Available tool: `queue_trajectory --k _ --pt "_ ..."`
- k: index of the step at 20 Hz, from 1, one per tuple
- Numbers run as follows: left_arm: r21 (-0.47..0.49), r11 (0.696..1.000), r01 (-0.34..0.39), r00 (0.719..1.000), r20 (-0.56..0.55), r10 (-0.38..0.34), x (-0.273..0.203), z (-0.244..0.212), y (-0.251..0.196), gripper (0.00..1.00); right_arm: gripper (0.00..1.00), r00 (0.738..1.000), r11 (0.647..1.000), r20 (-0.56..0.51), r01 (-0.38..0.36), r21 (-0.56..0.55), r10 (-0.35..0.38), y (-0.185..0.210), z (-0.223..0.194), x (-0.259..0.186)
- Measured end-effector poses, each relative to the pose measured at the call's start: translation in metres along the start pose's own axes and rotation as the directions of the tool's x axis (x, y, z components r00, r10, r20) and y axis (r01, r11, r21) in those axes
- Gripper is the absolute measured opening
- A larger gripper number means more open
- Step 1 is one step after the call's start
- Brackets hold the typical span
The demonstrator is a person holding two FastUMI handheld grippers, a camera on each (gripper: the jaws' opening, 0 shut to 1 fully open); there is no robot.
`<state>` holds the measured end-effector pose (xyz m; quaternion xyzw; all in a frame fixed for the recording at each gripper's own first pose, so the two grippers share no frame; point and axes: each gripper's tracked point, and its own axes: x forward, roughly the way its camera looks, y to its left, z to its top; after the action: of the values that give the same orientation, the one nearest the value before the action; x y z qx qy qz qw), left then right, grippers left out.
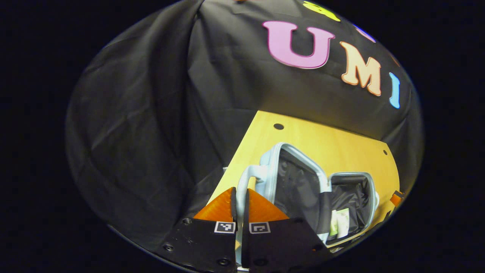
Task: First open the suitcase, pack the skin care products into it, and then close the suitcase.
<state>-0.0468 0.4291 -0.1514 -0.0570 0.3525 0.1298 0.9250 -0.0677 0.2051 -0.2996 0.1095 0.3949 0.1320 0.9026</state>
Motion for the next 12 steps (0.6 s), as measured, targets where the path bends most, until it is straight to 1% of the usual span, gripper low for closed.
queue_trajectory --k 3,4,7,12 --pt "0.027 0.999 0.031 0.998 0.058 -0.032 -0.028 0.026 -0.040 0.00 0.98 1.000 1.000 0.001 -0.022 -0.018 0.022 -0.012 0.004 -0.006" --pt "0.034 0.998 0.051 0.996 0.075 -0.054 -0.035 0.033 -0.054 0.00 0.98 0.999 0.999 0.003 -0.033 -0.023 0.033 -0.014 0.007 -0.008" --pt "0.045 0.995 0.092 0.989 0.113 -0.097 -0.052 0.045 -0.093 0.00 0.98 0.999 0.998 0.020 -0.050 -0.032 0.050 -0.026 0.014 -0.016" --pt "0.081 0.981 0.177 0.973 0.133 -0.186 -0.074 0.057 -0.155 0.00 0.98 0.998 0.998 0.024 -0.058 -0.031 0.059 -0.047 0.012 -0.028"
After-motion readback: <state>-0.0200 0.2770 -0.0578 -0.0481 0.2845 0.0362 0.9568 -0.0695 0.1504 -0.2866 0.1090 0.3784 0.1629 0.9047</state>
